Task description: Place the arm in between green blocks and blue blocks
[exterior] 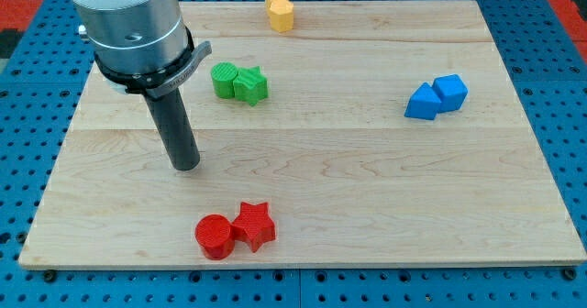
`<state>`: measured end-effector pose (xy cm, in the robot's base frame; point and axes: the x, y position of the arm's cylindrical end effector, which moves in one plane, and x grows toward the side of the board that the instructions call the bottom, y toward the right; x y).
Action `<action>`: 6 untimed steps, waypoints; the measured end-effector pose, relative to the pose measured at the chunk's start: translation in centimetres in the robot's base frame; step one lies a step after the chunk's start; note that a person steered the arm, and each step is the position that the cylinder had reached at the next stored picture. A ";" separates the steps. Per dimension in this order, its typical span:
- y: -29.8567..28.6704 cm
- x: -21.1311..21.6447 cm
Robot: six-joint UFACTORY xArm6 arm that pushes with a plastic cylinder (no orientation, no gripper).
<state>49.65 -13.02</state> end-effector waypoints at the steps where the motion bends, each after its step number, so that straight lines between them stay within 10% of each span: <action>1: 0.0 -1.0; 4: 26.3 -1.8; 6: 16.1 -12.9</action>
